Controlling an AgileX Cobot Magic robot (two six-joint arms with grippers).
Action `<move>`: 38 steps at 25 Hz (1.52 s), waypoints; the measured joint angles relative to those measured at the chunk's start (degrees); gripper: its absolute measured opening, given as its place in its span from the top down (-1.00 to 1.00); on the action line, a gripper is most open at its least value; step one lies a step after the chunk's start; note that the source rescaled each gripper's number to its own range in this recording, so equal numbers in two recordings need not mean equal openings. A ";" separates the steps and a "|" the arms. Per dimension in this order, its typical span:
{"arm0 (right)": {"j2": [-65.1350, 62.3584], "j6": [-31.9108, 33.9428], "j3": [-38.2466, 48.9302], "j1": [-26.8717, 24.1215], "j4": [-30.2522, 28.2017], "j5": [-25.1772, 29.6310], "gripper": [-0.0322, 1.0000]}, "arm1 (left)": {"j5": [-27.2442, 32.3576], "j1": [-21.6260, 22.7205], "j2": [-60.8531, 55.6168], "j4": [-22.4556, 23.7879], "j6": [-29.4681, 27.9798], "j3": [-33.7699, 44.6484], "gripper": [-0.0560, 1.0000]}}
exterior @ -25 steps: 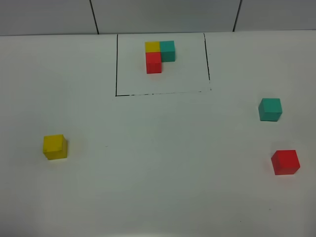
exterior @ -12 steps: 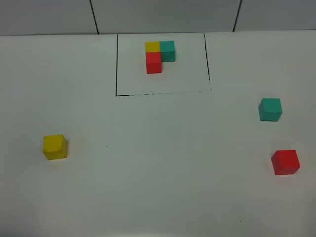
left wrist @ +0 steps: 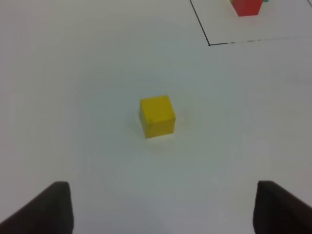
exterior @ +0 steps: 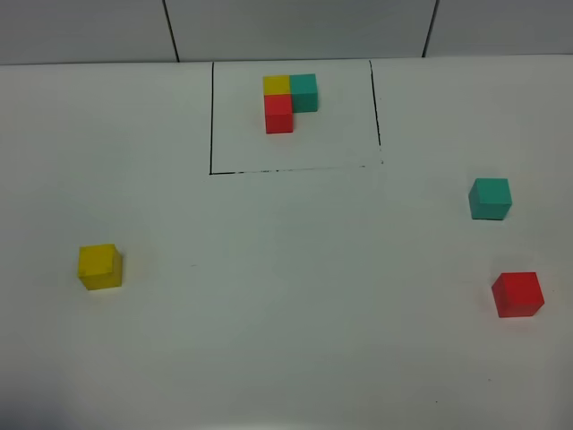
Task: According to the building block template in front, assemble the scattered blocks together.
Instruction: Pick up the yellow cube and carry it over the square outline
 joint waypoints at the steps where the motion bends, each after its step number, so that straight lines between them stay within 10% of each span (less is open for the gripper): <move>1: 0.00 0.00 0.00 0.00 0.00 0.00 -0.47 | -1.76 0.00 2.60 0.03 0.00 -0.05 -0.42; 15: 0.00 0.00 0.00 0.00 0.00 0.00 -0.47 | -9.14 0.00 48.10 0.26 0.18 -11.76 -0.42; 38: 0.00 0.00 0.00 0.00 0.00 0.00 -0.47 | -13.72 -5.55 83.40 0.30 -8.31 -20.99 -0.44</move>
